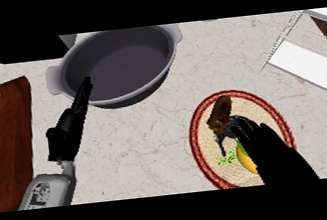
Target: Pick the lemon from the placemat and place it in the tiered shelf
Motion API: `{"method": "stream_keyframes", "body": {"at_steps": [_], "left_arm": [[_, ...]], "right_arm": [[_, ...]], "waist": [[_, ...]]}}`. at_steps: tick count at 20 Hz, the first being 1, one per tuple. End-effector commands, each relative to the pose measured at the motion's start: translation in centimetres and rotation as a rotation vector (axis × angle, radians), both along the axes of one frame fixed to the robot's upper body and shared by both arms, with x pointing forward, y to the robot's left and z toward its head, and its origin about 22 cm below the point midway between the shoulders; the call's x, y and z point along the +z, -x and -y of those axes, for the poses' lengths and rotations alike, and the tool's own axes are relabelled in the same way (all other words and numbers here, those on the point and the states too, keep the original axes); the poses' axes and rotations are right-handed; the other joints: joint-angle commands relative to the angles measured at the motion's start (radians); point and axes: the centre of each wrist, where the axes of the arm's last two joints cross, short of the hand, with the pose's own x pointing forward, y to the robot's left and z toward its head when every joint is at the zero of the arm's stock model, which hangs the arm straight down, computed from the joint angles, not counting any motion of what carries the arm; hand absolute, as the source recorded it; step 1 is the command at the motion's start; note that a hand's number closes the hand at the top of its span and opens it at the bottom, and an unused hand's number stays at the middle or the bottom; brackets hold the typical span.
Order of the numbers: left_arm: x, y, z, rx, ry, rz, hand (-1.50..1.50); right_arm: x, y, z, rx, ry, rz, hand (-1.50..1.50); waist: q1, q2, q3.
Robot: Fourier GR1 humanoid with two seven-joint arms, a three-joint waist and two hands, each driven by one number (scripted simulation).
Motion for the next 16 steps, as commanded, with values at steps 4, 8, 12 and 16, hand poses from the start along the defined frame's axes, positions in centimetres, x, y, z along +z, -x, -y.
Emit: {"method": "stream_keyframes", "body": {"at_steps": [4,8,12,16], "left_arm": [[-0.4,-0.1,1.2,-0.008,-0.005,0.001,0.0],[0.5,-1.4,-1.1,-0.009,0.011,-0.017,0.0],[0.1,0.0,0.3,-0.014,0.011,-0.019,0.0],[-1.1,1.4,-1.3,-0.017,-0.019,-0.031,0.0]], "right_arm": [[-0.3,-0.8,1.0,-0.009,0.026,0.025,-1.5],[-3.0,-2.5,1.1,-0.017,0.048,-0.007,-1.5],[-3.7,-3.3,0.2,-0.027,0.053,-0.014,-1.5],[-3.2,-2.1,1.1,-0.033,0.027,-0.018,-1.5]], "waist": [[-0.002,0.003,-0.002],[-0.001,0.004,-0.002],[0.002,0.003,-0.002],[0.001,0.003,-0.002]]}}
